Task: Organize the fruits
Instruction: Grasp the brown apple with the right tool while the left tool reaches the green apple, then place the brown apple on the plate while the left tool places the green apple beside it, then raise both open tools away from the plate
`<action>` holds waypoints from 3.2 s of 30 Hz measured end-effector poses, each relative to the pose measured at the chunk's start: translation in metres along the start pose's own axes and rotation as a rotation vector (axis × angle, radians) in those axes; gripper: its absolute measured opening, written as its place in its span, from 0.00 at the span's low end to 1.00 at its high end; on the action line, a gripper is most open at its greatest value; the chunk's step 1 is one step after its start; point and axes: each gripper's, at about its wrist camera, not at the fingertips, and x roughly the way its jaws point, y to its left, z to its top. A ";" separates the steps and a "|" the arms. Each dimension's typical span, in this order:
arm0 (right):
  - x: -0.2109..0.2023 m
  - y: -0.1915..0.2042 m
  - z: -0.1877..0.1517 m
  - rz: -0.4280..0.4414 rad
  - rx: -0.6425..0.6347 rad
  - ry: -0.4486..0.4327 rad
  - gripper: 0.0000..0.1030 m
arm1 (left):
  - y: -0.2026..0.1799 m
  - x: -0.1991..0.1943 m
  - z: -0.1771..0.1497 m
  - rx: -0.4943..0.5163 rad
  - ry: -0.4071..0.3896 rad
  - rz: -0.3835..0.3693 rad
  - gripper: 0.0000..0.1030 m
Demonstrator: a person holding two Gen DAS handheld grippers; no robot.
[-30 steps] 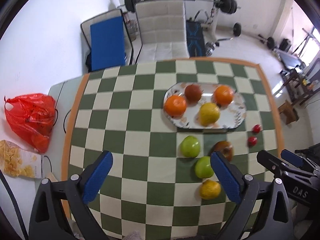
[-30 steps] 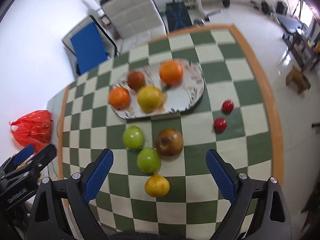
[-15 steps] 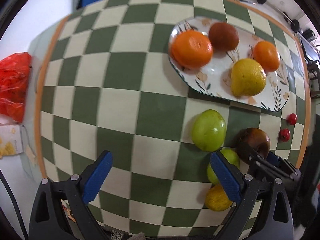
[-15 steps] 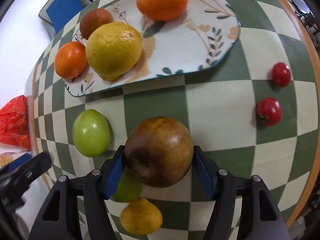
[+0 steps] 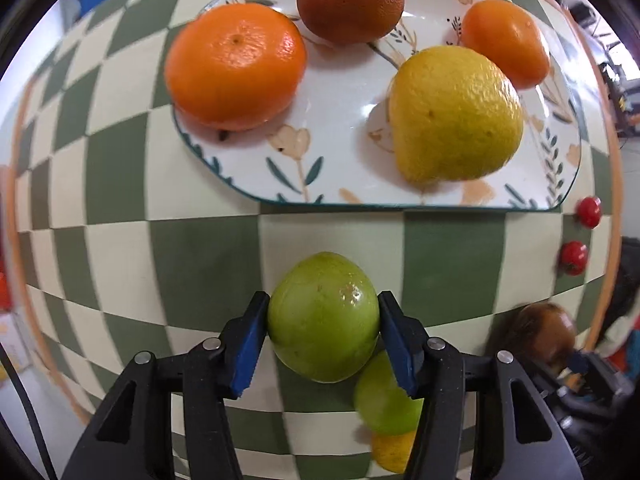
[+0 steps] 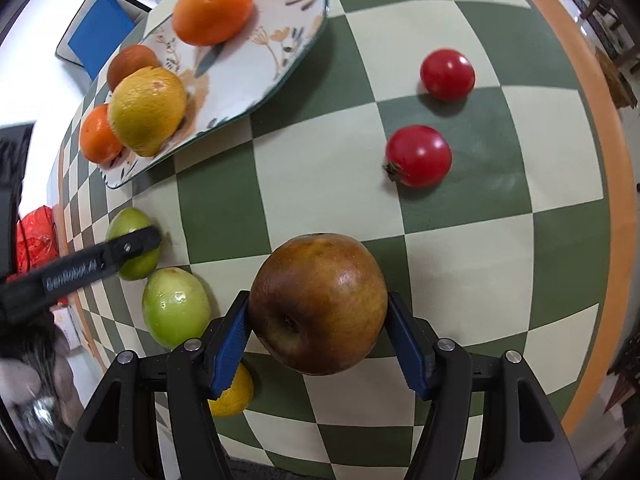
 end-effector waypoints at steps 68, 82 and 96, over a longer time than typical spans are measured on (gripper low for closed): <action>-0.111 0.041 0.070 -0.130 -0.155 -0.310 0.94 | 0.000 -0.128 0.041 -0.032 -0.252 0.018 0.86; -0.165 0.072 0.005 -0.205 -0.220 -0.439 0.94 | 0.009 -0.168 -0.044 -0.066 -0.411 0.039 0.86; -0.254 0.085 -0.071 -0.187 -0.253 -0.623 0.94 | -0.002 -0.241 -0.113 -0.037 -0.593 0.012 0.86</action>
